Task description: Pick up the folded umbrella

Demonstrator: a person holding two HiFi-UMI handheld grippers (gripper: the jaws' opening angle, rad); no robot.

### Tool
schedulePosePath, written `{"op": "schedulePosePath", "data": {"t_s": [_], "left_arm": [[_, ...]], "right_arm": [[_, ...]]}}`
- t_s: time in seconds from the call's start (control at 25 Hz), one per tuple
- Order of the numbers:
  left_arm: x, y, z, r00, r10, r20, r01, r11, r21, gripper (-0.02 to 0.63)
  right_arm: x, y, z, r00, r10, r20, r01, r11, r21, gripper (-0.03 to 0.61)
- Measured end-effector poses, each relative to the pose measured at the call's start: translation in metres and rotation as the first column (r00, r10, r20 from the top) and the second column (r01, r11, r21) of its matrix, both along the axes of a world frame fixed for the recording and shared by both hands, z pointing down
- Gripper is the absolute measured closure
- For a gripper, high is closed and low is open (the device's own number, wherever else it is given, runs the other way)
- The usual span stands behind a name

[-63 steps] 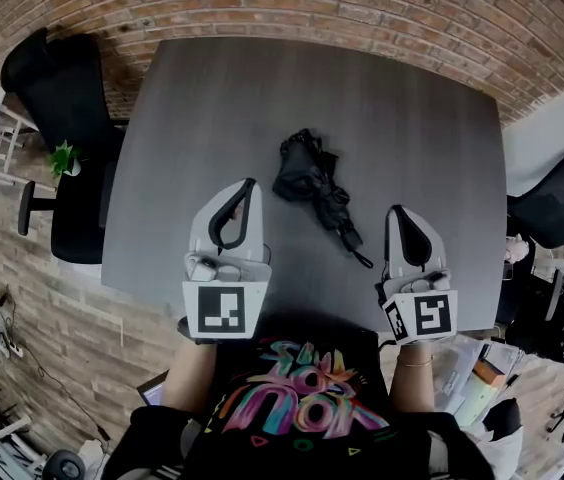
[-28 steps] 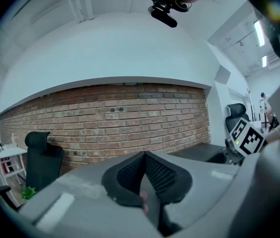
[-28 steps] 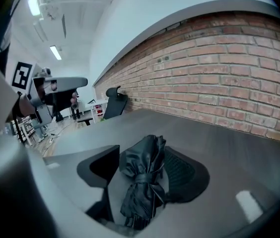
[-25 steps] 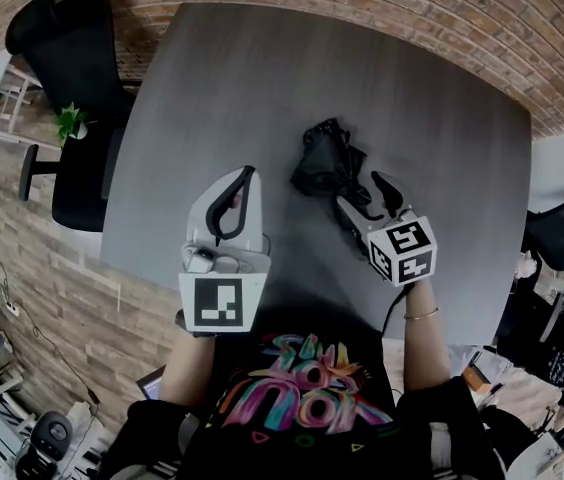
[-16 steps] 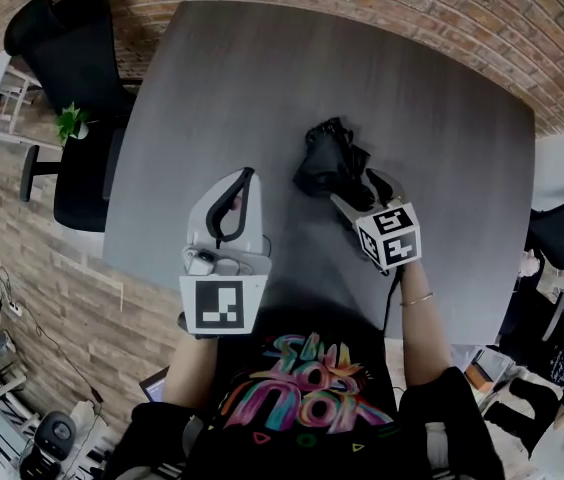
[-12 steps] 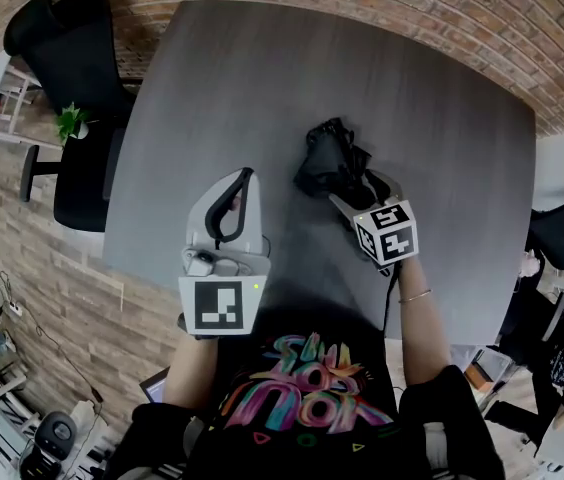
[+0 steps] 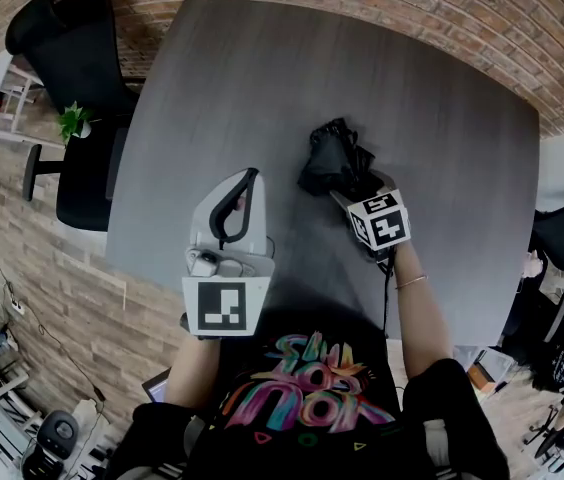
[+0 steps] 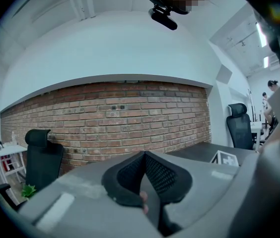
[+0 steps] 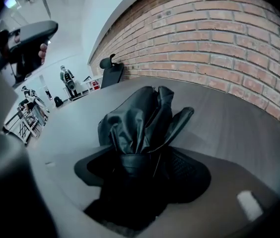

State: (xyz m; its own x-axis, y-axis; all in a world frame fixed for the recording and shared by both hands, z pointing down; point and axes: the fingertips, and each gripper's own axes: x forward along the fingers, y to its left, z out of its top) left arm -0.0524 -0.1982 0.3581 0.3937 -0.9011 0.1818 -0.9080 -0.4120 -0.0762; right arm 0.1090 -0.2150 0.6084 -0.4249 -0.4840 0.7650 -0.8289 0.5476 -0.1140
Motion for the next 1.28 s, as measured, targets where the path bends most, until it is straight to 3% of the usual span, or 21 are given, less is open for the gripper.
{"op": "schedulePosePath", "data": {"t_s": [0.36, 0.88, 1.28], "left_arm": [[-0.001, -0.001, 0.0, 1.0, -0.008, -0.008, 0.008, 1.0, 0.002, 0.614], [-0.001, 0.003, -0.006, 1.0, -0.007, -0.019, 0.007, 1.0, 0.018, 0.614], [-0.003, 0.009, -0.012, 1.0, -0.008, -0.012, 0.008, 0.999, 0.033, 0.614]], "right_arm": [[-0.006, 0.0, 0.016, 1.0, -0.017, -0.024, 0.015, 0.996, -0.083, 0.261], [-0.006, 0.001, 0.016, 0.999, 0.028, -0.02, -0.03, 0.996, -0.079, 0.327], [-0.005, 0.0, 0.017, 0.998, 0.043, -0.036, -0.046, 0.996, -0.072, 0.325]]}}
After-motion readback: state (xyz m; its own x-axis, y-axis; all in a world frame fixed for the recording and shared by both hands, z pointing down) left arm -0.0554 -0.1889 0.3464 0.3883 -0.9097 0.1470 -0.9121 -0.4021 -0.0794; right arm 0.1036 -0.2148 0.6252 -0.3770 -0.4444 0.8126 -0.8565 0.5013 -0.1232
